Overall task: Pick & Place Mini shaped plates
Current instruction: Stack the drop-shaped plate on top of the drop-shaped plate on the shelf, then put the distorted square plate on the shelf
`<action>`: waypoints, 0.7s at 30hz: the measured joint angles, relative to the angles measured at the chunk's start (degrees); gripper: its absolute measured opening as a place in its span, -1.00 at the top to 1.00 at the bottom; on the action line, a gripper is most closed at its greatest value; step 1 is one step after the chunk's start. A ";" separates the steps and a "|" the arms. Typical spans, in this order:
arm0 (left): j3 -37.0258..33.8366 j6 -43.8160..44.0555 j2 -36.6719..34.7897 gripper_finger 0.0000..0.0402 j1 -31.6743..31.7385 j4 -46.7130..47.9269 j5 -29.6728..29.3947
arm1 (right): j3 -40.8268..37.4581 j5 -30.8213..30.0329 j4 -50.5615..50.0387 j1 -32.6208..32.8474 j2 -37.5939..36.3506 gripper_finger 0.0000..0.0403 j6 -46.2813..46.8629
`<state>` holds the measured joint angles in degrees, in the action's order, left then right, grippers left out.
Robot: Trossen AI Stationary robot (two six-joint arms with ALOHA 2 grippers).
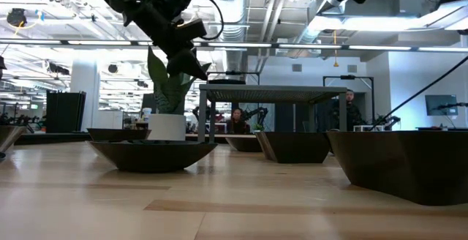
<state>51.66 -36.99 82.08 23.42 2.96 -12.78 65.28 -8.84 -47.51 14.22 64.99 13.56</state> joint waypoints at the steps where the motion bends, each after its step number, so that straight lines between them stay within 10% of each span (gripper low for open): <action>1: 0.00 -0.01 0.00 0.96 0.00 0.00 -0.02 | 0.00 0.00 0.00 0.00 0.00 0.30 0.00; 21: -1.06 9.08 -15.28 0.83 -18.99 10.65 -0.35 | 0.00 -0.23 7.05 -0.35 7.46 0.31 -1.63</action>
<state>50.60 -27.91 66.80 4.43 13.61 -13.13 65.28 -9.07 -40.46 13.87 72.45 11.93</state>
